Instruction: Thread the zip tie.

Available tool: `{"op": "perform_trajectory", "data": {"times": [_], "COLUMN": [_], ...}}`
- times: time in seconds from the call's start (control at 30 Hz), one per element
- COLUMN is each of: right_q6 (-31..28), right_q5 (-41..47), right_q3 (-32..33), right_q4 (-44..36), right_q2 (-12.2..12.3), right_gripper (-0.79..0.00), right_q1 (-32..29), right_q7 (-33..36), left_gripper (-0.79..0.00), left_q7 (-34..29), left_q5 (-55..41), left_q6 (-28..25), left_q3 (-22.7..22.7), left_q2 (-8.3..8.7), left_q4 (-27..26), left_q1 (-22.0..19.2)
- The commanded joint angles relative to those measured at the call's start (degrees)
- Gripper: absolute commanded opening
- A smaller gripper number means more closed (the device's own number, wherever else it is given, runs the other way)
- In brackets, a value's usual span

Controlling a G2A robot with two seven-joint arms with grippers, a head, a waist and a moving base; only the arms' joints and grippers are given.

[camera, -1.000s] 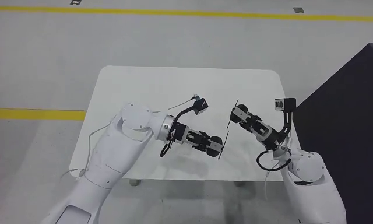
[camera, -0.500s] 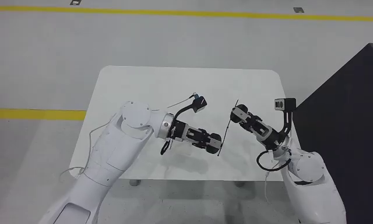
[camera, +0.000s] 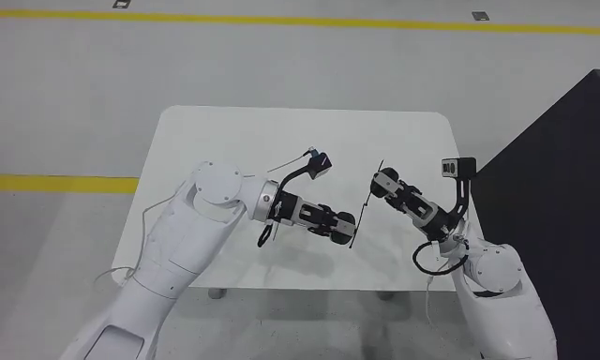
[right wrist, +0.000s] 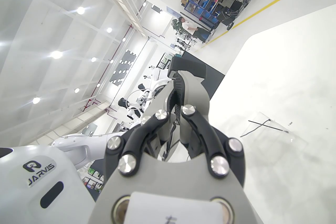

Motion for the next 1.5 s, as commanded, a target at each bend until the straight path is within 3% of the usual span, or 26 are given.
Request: {"op": "perform_trajectory", "data": {"times": [0.0, 1.47], "right_q6": [0.0, 0.0], "right_q5": [0.0, 0.0], "right_q3": [0.0, 0.0], "right_q4": [0.0, 0.0], "right_q2": [0.0, 0.0], "right_gripper": [-0.785, -0.785], "right_q1": [0.0, 0.0], "right_q7": [0.0, 0.0], "left_gripper": [-0.785, -0.785], "left_q7": [-0.3, 2.0], "left_q5": [-0.3, -0.7], "left_q6": [-0.1, 1.1], "left_q3": [-0.3, -0.9], "left_q2": [0.15, 1.3], "left_q4": [-0.3, -4.6], "left_q1": [0.2, 3.4]}}
